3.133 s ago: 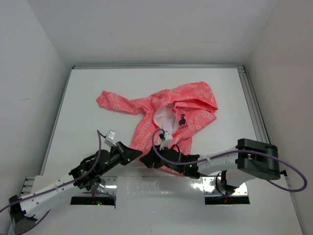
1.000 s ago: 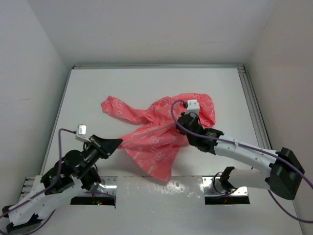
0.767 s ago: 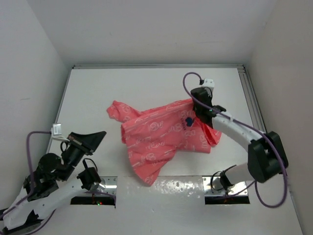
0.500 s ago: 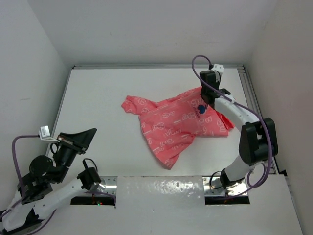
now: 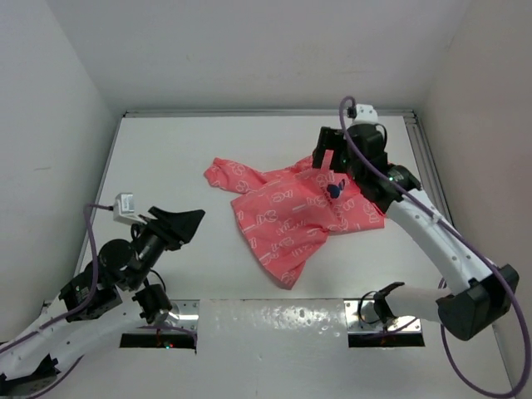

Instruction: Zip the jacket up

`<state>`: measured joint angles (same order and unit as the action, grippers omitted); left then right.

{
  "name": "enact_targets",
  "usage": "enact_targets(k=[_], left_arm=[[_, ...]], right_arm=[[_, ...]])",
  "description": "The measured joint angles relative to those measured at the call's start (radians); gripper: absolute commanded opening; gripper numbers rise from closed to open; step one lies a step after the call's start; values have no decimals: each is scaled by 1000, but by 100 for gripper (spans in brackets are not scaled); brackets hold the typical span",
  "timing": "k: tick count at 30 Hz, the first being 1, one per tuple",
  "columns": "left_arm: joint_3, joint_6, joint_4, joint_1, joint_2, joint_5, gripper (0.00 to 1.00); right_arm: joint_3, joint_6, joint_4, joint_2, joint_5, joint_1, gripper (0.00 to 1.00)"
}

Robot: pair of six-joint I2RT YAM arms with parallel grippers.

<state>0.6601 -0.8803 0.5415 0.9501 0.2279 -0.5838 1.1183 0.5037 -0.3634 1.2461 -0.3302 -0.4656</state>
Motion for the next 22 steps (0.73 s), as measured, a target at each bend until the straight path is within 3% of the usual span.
enact_targets(k=[3,10,15,22], left_arm=[[42,32,-29,0,104,37,72],[175,94,-11,0,219,92,78],[232,112,26,0,145,90,79],[222,104,70,0,0,87,80]], right_arm=[[111,2,-65,-66,4,-4,99],[0,68,-116,-541,109,-4,99],[-184,130,-131,-834,231,-4,99],[-367,200,-333,-1025,271,-4,99]])
